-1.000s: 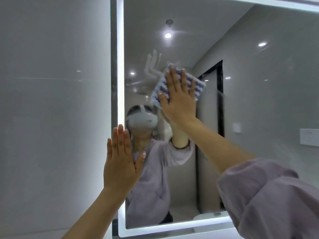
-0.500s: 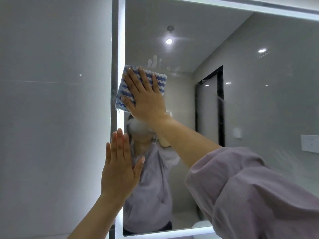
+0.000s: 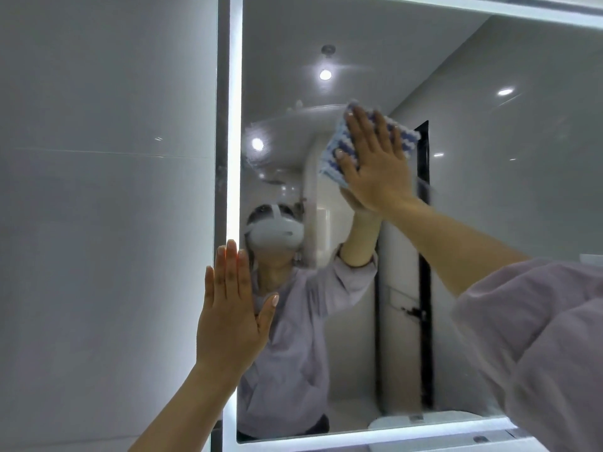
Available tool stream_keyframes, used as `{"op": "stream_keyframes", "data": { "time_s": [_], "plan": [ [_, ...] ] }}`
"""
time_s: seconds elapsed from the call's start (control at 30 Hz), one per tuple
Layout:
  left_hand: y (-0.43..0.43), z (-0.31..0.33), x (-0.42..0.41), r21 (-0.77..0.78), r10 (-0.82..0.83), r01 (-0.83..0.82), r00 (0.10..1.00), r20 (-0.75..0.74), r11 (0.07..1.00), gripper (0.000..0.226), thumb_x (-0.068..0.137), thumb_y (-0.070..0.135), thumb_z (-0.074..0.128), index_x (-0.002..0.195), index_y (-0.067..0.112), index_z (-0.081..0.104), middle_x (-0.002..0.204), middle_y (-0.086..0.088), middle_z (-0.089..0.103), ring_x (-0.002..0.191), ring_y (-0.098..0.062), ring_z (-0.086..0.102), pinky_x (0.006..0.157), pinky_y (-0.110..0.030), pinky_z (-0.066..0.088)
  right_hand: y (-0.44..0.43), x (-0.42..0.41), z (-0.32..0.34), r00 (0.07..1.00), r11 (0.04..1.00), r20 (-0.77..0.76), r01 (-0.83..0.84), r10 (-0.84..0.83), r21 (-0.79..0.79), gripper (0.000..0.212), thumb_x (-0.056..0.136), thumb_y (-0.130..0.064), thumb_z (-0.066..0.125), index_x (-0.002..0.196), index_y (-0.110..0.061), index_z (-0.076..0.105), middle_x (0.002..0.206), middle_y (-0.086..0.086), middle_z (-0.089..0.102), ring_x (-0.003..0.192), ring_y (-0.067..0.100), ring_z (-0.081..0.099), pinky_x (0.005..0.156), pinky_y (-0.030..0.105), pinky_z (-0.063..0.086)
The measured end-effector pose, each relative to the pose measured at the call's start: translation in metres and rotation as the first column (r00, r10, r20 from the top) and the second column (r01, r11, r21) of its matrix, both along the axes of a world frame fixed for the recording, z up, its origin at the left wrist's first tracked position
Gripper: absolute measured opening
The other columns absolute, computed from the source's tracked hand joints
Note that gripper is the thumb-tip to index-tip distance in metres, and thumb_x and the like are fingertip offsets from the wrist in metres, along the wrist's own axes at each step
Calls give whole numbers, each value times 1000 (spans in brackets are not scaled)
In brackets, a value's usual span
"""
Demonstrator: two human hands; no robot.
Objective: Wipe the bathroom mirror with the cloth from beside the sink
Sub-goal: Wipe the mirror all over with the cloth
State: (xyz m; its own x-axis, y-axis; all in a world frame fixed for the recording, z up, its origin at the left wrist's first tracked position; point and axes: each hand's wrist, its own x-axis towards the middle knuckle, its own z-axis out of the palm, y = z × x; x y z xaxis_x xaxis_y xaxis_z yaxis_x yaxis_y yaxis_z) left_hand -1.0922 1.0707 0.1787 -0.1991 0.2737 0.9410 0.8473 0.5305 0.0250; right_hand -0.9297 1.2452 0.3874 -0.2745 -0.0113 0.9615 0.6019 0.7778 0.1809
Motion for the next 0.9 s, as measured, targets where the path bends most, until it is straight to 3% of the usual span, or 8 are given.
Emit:
{"op": "stream_keyframes", "data": {
  "time_s": [0.13,0.4,0.63,0.8,0.9],
  "plan": [
    [-1,0,1,5,-8,8,1000,-11,1000,83,92,57,29,151,5,2,160,-10,-4,148,-25,-3,121,-33,-4,20,18,-8,989,991,-148,1,-21,-136,66,99,-52,17,154,-20,-1,162,-3,-4,148,18,-8,120,40,-7],
    [0,-1,1,13,-33,33,999,-18,999,82,93,56,28,151,5,2,160,-12,-3,148,-27,-1,121,-40,6,-1,-12,1,957,965,-283,-12,-65,-263,65,100,-49,16,153,-17,-4,162,0,-7,148,24,-10,115,43,-14],
    [1,-2,-1,2,-18,18,1000,-22,1000,82,92,56,27,150,3,5,160,-13,-1,148,-27,-1,121,-37,1,-48,-50,17,992,993,-130,-15,0,-113,65,101,-47,18,154,-16,-3,162,1,-8,147,24,-12,117,47,-13],
    [2,-2,-1,0,2,-2,1000,-3,1000,82,92,59,22,151,5,3,160,-11,-4,148,-26,-4,121,-39,5,-81,-82,7,998,997,55,-33,30,65,66,100,-49,20,154,-17,2,162,-1,0,148,24,-6,118,46,-12],
    [1,-1,0,0,1,-1,1000,-1,1000,82,92,59,23,151,5,4,160,-11,-2,148,-26,-2,120,-39,5,-85,-88,2,996,994,89,-31,21,104,65,100,-49,24,154,-17,6,162,0,6,149,24,-2,117,44,-11]
  ]
}}
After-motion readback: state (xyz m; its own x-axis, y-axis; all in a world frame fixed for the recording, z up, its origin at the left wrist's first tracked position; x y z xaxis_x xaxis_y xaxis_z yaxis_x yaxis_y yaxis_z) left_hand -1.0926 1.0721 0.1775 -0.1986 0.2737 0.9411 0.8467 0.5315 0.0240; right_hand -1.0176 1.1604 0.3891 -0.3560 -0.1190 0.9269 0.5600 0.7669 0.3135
